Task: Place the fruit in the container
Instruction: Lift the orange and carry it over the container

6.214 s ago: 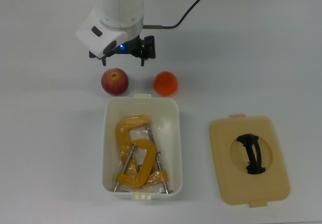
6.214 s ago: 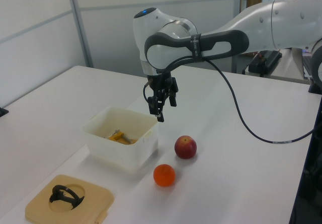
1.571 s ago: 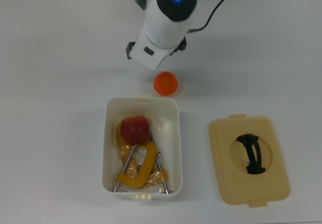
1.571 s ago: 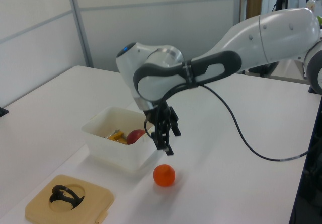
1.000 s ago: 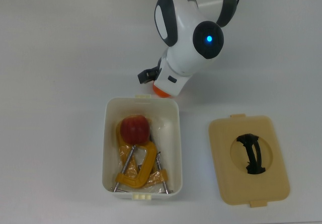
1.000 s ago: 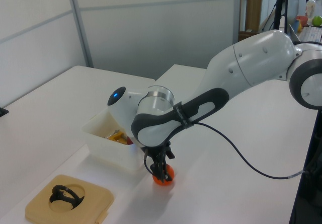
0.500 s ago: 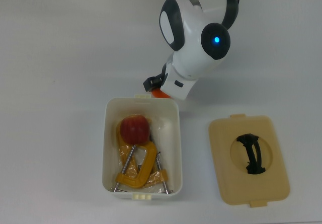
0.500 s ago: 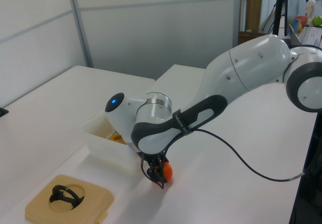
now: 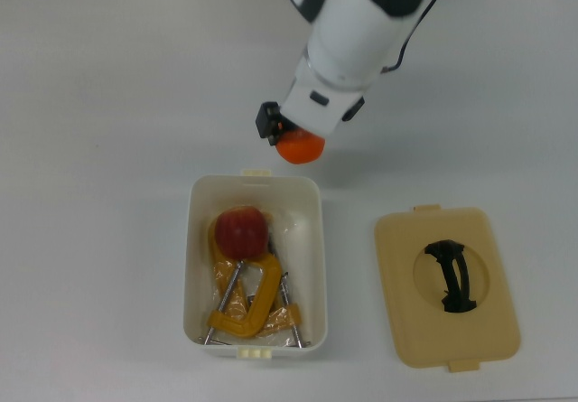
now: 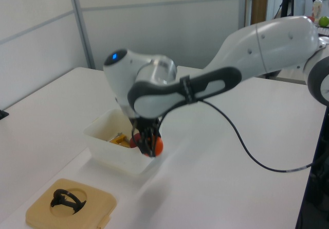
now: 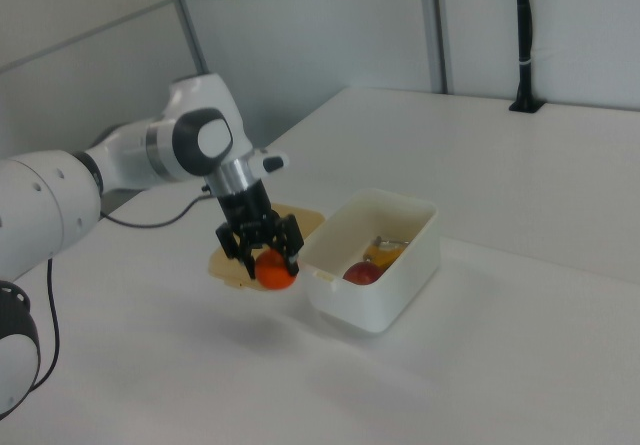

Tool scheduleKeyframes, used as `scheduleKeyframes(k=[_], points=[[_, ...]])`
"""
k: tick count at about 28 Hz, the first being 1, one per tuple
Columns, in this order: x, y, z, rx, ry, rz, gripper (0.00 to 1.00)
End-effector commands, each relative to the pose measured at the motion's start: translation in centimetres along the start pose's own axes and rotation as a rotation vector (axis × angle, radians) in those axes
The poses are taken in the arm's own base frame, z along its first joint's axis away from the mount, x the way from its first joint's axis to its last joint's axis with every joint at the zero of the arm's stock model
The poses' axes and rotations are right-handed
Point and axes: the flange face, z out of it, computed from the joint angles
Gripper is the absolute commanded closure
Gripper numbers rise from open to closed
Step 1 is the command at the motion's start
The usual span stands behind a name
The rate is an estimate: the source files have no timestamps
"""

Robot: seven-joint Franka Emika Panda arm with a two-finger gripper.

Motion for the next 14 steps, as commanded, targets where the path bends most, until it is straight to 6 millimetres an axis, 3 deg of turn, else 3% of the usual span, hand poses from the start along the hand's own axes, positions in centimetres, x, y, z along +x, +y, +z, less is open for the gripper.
scheduleKeyframes(k=[1,3,4,8,10,13,14], points=[[1.1,4.0,-2.9,0.048,0.133,0.143,1.0],[1.9,5.2,-3.3,0.066,0.223,0.223,1.0],[2.5,6.8,-3.6,0.081,0.308,0.312,1.0],[4.0,7.8,-1.8,0.092,0.394,0.391,0.93],[4.3,9.2,-0.2,0.083,0.396,0.415,0.63],[4.5,9.6,0.8,0.075,0.382,0.417,0.01],[4.5,9.6,1.0,0.074,0.379,0.412,0.0]])
